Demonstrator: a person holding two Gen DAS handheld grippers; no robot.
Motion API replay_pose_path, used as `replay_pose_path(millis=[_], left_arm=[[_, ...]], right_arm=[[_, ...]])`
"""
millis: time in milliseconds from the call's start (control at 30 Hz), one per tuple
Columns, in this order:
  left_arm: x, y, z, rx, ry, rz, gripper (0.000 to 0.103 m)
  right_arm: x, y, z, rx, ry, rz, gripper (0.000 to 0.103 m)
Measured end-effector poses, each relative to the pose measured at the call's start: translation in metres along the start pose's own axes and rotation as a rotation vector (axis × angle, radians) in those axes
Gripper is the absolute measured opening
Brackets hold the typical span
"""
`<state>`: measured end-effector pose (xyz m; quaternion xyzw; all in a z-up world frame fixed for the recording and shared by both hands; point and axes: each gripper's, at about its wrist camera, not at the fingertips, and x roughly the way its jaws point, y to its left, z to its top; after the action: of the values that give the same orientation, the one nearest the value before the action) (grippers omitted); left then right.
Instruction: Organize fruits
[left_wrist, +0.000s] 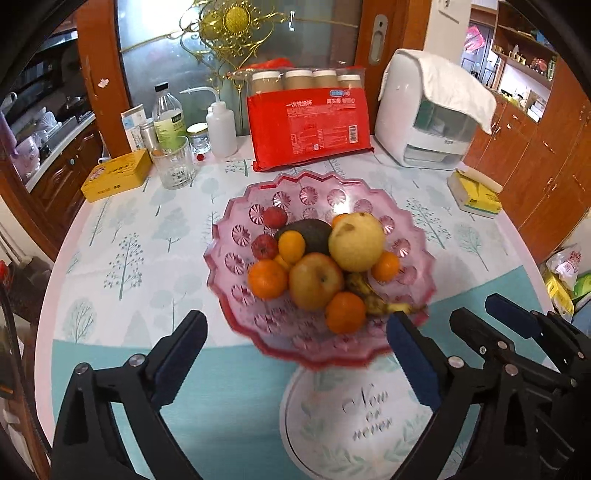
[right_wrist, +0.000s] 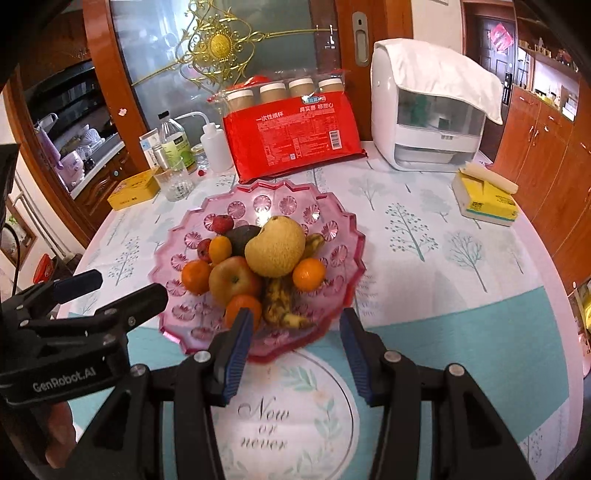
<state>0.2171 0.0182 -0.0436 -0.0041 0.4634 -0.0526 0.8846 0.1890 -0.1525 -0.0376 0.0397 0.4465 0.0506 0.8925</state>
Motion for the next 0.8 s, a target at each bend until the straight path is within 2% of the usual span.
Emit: replay_pose_path(millis=[400,500,633,800], left_arm=[[-0.058,-0.039,-0.072,0.036,-0.007,-0.051,0.102],[-0.074,-0.048,-0.085,0.045,-0.029,-0.053,0.102],[-0.094,-0.059,-0.097,0.049,-0.045,-0.048,0.102],[-0.128,-0.069,-0.103,0.037,-0.080,-0.048,0.102]], right_arm=[[-0.053,-0.023,-0.073,0.037,0.042,0.041,0.049],[-0.069,-0.027,-0.088,0.046,0.039,0.052,0.049],[-0.092,-0.028,-0.098,0.031,0.033,0.076,0.049],[-0.123,-0.026,-0.101,-0.038,0.007,0.063,0.050]])
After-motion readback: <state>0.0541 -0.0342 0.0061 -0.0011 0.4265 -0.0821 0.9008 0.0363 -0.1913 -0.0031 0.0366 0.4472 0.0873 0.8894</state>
